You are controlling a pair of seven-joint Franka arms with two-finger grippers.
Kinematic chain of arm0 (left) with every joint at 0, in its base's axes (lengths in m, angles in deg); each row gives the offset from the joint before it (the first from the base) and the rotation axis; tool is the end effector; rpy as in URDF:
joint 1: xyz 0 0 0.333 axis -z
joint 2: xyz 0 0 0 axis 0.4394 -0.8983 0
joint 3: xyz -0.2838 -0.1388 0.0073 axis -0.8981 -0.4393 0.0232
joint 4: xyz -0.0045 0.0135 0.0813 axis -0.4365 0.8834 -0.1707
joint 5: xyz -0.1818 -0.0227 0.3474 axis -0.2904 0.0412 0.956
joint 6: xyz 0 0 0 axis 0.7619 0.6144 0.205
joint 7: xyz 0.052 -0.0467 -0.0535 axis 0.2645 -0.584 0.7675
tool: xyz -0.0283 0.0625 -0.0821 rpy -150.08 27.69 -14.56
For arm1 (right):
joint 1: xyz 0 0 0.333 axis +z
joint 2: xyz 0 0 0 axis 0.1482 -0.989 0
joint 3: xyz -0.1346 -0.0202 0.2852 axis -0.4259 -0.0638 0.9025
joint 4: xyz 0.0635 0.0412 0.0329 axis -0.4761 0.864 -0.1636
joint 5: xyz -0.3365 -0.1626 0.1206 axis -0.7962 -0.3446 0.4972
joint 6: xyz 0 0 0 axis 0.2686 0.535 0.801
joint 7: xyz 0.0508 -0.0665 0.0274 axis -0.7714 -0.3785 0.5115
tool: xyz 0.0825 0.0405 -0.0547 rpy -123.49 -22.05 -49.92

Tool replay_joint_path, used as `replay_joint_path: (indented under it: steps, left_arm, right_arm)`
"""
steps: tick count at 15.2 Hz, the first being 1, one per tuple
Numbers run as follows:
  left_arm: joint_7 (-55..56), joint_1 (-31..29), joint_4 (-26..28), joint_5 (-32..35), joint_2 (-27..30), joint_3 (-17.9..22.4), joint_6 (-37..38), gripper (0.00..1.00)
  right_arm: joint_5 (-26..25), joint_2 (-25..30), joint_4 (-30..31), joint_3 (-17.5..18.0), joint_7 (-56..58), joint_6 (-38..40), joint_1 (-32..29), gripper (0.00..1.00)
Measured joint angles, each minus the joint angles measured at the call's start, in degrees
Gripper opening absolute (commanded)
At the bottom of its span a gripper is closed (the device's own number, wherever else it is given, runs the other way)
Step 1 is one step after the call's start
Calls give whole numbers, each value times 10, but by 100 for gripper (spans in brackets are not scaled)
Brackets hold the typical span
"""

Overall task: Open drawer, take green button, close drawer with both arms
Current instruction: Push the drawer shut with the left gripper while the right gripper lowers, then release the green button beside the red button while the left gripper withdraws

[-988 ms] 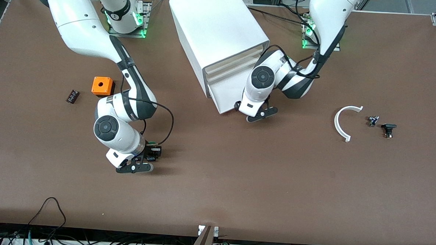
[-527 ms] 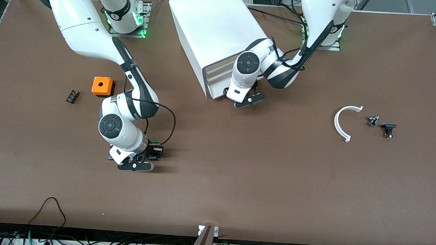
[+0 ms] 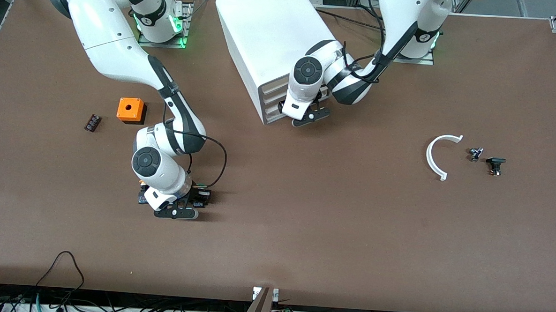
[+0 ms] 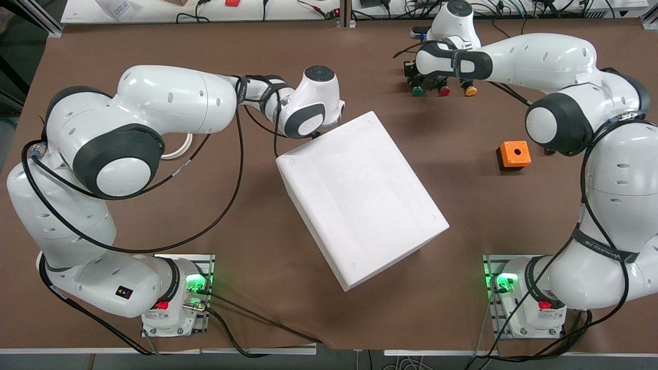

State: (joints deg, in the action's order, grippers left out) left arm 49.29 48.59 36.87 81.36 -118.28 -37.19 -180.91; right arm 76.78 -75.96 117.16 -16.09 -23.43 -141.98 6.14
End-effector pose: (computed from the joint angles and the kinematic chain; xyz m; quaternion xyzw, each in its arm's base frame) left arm 0.3977 -0.4567 0.2304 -0.9676 -0.2188 0.1256 0.0086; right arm 0.6971 0.2482 0.1854 -0.9970 -0.0054 -0.0552 0.0532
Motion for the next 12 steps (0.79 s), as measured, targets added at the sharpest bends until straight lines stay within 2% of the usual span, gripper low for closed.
replay_joint_path:
  steps: [1,6,8,12]
  left_arm:
    - [0,0,0,0,0,0,0,100]
    - [-16,-14,-8,0,8,0,46,100]
    - [-57,-38,-25,0,23,2,84,100]
    - [-169,-110,-78,0,62,3,171,100]
  right_arm:
    - [0,0,0,0,0,0,0,100]
    - [-13,0,-2,0,0,-7,0,100]
    - [-35,1,-9,2,0,-9,1,100]
    - [-43,13,-18,2,0,-9,0,100]
